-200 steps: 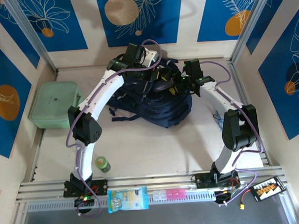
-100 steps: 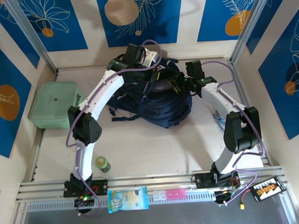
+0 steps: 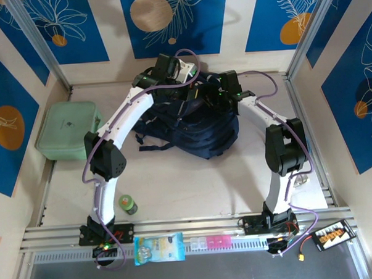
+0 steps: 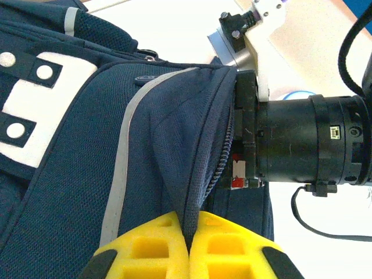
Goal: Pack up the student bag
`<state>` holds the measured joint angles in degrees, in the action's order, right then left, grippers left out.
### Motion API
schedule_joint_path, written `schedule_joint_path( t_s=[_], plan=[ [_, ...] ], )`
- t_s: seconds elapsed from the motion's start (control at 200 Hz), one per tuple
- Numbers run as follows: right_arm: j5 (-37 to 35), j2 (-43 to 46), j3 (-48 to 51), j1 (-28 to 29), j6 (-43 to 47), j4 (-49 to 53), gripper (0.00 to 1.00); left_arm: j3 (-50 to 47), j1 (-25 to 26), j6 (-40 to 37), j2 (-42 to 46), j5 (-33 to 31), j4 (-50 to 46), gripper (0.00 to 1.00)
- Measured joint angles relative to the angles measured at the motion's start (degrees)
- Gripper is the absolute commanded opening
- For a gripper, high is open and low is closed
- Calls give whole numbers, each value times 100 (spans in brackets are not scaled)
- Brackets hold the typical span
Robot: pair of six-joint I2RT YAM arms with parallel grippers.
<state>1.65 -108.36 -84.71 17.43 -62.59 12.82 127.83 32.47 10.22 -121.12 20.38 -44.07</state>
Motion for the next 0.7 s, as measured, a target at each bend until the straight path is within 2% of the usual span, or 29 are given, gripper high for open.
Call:
schedule_joint_path(
  t_s=[0.14,0.195,0.235,0.3,0.36,0.51,0.615,0.7],
  plan=[
    [-35,350,468,-2,42,-205,33,-15,-15,4,0,74,31,1],
    [-105,730,835,-26,76,-162,39,-59,-15,-2,0,192,44,20],
    [-166,1067,1117,-39,138,-98,42,-111,-20,-55,0,398,63,39],
    [-332,1709,1547,-83,234,81,47,-170,-22,-273,9,874,129,53],
    [-501,2293,1899,-136,306,256,49,-306,-22,-509,90,1156,166,61],
    [-1016,3362,2387,-262,662,949,59,-1309,-76,-791,654,1390,295,73],
    [-1200,3587,2426,-345,977,1373,64,-2374,-214,-643,1233,1296,682,74],
    [-1220,3626,2426,-339,1169,1580,65,-3316,-463,-138,1740,1001,1169,71]
  ],
)
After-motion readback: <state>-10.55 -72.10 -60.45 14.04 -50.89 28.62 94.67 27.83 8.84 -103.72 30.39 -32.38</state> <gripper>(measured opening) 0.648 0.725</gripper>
